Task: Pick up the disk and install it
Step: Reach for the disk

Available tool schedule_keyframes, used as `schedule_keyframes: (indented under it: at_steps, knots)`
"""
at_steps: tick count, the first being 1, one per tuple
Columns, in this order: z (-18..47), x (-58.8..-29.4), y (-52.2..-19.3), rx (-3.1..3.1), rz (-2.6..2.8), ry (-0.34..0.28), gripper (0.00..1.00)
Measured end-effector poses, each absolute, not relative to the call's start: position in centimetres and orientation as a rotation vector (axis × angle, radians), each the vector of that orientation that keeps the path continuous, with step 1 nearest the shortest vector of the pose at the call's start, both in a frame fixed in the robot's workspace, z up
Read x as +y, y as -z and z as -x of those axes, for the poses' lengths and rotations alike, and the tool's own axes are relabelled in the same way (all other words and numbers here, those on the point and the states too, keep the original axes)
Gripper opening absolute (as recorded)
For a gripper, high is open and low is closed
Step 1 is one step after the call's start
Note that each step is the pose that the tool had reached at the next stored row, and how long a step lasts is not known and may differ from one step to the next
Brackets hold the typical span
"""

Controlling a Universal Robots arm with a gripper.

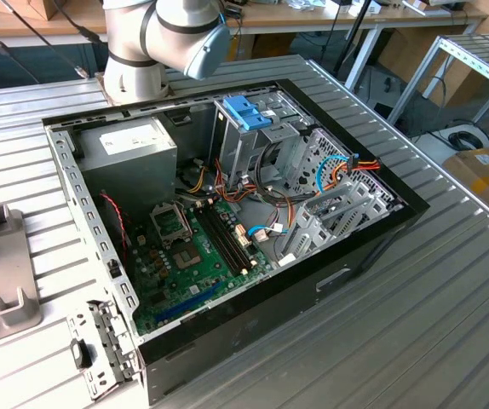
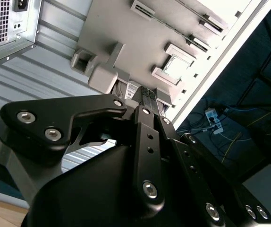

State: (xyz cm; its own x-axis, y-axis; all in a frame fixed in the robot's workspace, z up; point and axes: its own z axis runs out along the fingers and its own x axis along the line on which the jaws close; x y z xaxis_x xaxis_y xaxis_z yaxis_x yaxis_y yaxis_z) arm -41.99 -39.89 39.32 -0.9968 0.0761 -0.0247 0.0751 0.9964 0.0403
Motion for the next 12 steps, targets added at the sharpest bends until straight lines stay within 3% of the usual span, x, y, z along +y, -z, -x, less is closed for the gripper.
schedule_keyframes:
  at_steps: [12]
  knots:
    - [42.43, -39.89, -39.32, 3.113, -0.118, -0.061, 0.1]
